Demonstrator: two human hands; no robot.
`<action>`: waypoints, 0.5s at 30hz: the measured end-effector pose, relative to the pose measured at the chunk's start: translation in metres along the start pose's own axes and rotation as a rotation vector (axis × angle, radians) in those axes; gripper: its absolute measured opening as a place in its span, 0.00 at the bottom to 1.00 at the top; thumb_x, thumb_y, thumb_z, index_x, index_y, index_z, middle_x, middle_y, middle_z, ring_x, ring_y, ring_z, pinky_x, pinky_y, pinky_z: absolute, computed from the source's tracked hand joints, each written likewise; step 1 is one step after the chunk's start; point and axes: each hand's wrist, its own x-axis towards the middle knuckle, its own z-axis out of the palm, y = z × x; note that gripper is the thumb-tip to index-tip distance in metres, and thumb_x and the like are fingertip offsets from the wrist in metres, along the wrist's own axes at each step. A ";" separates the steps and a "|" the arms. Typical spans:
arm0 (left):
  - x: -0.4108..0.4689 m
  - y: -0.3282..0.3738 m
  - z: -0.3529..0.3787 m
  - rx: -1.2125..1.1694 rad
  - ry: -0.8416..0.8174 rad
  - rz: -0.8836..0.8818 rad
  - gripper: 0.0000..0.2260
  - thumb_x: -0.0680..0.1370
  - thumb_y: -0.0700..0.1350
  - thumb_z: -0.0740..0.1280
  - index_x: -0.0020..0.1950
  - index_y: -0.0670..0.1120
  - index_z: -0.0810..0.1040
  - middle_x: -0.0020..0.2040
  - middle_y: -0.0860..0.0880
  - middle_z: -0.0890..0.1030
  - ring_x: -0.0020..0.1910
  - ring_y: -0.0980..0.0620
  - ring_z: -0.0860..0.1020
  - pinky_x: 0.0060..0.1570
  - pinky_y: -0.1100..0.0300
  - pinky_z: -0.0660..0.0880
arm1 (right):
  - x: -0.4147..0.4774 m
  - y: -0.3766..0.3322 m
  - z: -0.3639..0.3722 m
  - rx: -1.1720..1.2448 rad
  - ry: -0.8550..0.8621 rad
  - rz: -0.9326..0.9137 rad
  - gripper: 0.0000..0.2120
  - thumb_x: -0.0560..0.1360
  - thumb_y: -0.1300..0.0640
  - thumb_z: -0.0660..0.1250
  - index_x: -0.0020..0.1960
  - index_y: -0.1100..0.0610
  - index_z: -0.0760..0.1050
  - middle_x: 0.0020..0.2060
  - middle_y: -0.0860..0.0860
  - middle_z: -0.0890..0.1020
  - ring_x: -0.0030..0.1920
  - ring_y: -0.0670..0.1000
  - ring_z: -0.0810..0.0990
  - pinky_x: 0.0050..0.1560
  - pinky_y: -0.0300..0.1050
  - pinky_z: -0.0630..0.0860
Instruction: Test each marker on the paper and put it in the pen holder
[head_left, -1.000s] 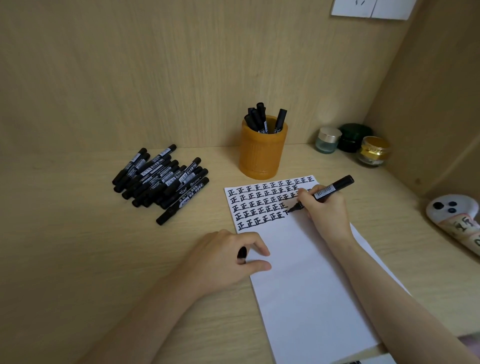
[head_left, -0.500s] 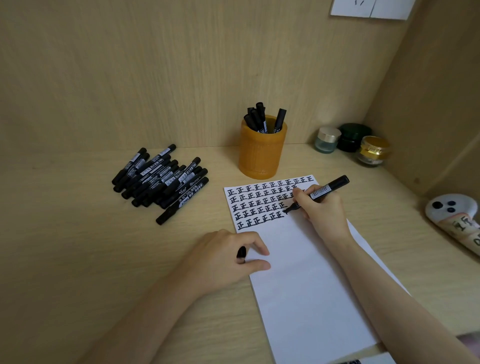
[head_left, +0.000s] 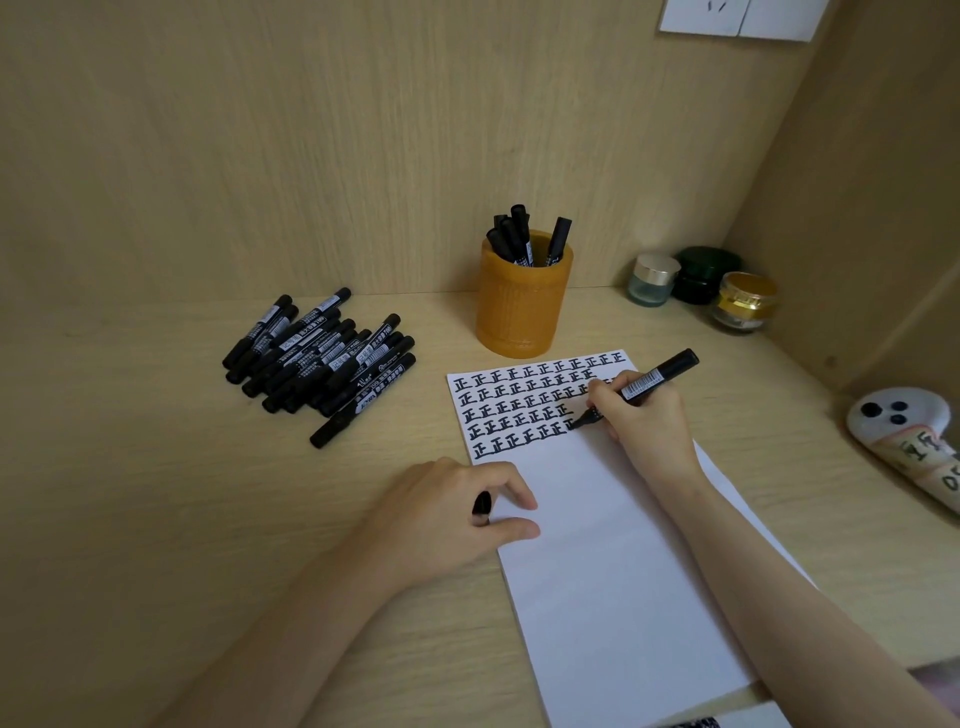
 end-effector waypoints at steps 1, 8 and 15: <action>0.000 0.000 0.000 0.003 -0.001 0.000 0.09 0.71 0.60 0.69 0.47 0.60 0.78 0.25 0.59 0.71 0.27 0.58 0.69 0.33 0.67 0.64 | 0.000 0.000 0.000 -0.013 -0.008 -0.001 0.16 0.75 0.58 0.68 0.39 0.71 0.71 0.26 0.54 0.68 0.29 0.51 0.64 0.33 0.45 0.62; 0.000 0.001 0.000 0.011 -0.002 -0.007 0.09 0.71 0.60 0.70 0.47 0.59 0.78 0.26 0.61 0.71 0.27 0.59 0.70 0.32 0.69 0.63 | -0.002 -0.003 0.001 -0.070 0.040 -0.036 0.15 0.75 0.60 0.66 0.37 0.71 0.69 0.28 0.56 0.69 0.29 0.48 0.65 0.27 0.38 0.62; 0.000 0.000 0.000 -0.002 -0.004 -0.016 0.09 0.71 0.60 0.69 0.48 0.60 0.78 0.25 0.59 0.71 0.26 0.59 0.70 0.31 0.69 0.63 | -0.004 -0.005 0.000 -0.085 0.092 -0.051 0.13 0.73 0.64 0.65 0.34 0.70 0.69 0.28 0.56 0.66 0.28 0.46 0.62 0.24 0.35 0.59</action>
